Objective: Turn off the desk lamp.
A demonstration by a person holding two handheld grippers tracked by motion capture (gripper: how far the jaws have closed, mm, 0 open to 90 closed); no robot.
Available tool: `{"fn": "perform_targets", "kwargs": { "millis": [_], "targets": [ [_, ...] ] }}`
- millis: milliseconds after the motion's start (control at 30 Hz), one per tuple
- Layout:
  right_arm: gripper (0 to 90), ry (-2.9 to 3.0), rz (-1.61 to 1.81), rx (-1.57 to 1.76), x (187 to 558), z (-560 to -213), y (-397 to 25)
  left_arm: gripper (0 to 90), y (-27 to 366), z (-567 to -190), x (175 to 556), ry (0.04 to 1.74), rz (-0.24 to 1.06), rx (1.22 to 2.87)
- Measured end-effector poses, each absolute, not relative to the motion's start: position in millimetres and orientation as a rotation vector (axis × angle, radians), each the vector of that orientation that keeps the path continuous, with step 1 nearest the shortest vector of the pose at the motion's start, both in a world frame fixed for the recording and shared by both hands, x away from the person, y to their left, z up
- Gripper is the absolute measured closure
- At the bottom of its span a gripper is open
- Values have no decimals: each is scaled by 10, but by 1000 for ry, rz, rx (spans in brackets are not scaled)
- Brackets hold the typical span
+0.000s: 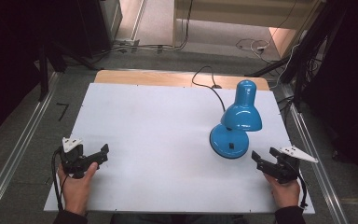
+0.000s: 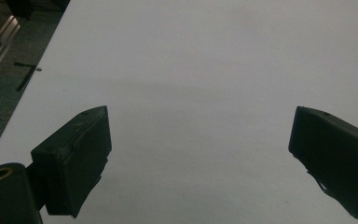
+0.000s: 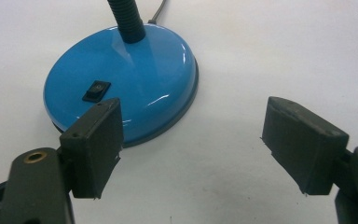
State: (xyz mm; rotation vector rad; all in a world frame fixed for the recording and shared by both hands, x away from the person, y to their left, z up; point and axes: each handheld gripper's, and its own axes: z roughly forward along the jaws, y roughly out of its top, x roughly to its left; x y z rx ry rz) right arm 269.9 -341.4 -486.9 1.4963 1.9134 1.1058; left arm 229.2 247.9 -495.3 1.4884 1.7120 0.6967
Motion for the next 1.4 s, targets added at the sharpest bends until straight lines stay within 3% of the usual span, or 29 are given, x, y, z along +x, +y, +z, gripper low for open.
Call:
{"fn": "perform_targets", "kwargs": {
  "millis": [1400],
  "targets": [
    [189, 1790, 971, 1582, 2663, -4936, -3714, 62, 2509, -4954, 2293, 1715, 686, 1479]
  ]
}}
